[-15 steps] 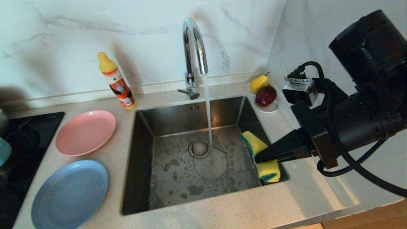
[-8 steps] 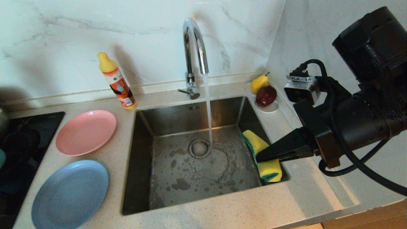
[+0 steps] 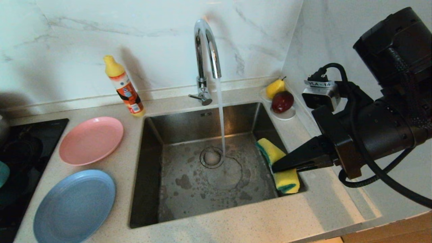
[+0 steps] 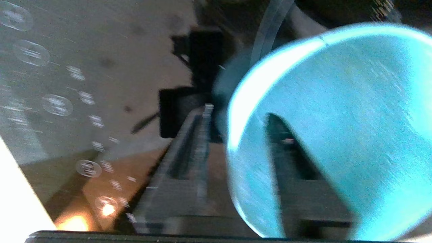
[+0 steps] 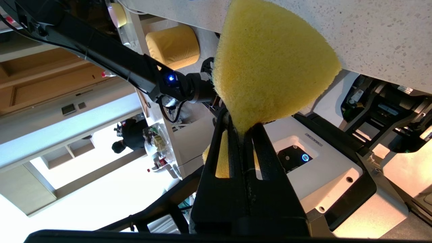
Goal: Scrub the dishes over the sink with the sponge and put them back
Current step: Place the bowl on the table, then wash the plate
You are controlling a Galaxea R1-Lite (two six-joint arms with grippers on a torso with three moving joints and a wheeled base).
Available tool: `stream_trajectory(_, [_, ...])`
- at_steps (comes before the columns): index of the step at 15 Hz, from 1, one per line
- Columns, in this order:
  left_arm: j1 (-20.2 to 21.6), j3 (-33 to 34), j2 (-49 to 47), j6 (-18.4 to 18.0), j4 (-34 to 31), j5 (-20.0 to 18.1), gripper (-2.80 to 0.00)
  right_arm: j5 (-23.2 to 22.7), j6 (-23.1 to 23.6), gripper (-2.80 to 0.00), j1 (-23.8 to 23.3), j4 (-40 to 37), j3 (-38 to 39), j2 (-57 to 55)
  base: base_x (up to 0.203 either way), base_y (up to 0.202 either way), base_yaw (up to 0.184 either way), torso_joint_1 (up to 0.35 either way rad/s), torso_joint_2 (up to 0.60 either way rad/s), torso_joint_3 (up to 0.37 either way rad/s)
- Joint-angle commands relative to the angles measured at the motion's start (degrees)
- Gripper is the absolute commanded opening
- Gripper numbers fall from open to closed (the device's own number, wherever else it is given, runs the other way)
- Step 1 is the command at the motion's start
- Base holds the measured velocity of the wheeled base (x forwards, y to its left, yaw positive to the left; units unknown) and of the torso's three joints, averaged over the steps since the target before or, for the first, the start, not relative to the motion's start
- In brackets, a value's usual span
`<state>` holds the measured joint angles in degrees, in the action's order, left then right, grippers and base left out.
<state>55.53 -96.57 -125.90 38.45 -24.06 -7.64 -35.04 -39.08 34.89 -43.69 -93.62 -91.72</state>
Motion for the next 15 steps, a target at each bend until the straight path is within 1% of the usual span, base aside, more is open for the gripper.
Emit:
stream_trajectory(1, [0.0,0.6,2.1,0.3,-0.3,-2.3,0.00,-0.2,-0.2,-2.80,0.0,-0.3,0.0,-0.2,0.000,0.000,0.000,0.000,0.00,0.000])
stream_trajectory(5, [0.0,0.4,10.7,0.3,-3.3,-6.5,0.00,-0.2,-0.2,-2.80,0.1,-0.2,0.0,-0.3,0.000,0.000,0.000,0.000,0.00,0.000])
stream_trajectory(8, [0.0,0.1,17.8,-0.2,-5.7,-7.6,0.00,-0.2,-0.2,-2.80,0.1,-0.3,0.0,0.1,0.000,0.000,0.000,0.000,0.00,0.000])
stream_trajectory(9, [0.0,0.1,19.8,-1.1,-7.0,-8.4,-2.80,-0.2,-0.2,-2.80,0.1,-0.3,0.0,0.1,0.000,0.000,0.000,0.000,0.00,0.000])
stream_trajectory(12, [-0.1,0.1,25.4,-4.0,-8.6,-10.3,-2.80,-0.2,-0.2,-2.80,0.1,-0.4,0.0,0.2,0.000,0.000,0.000,0.000,0.00,0.000])
stream_trajectory(13, [-0.2,0.6,27.4,-5.8,-8.8,-11.0,-2.80,-0.2,-0.2,-2.80,0.2,-0.4,0.0,0.3,0.000,0.000,0.000,0.000,0.00,0.000])
stream_trajectory(14, [-0.4,1.6,29.7,-9.3,-9.2,-12.8,-2.80,-0.2,-0.2,-2.80,0.1,-0.4,0.0,0.5,0.000,0.000,0.000,0.000,0.00,0.000])
stream_trajectory(15, [-0.5,3.2,31.7,-14.0,-9.6,-15.8,-2.80,-0.2,-0.2,-2.80,0.1,-0.5,0.1,0.5,0.000,0.000,0.000,0.000,0.00,0.000])
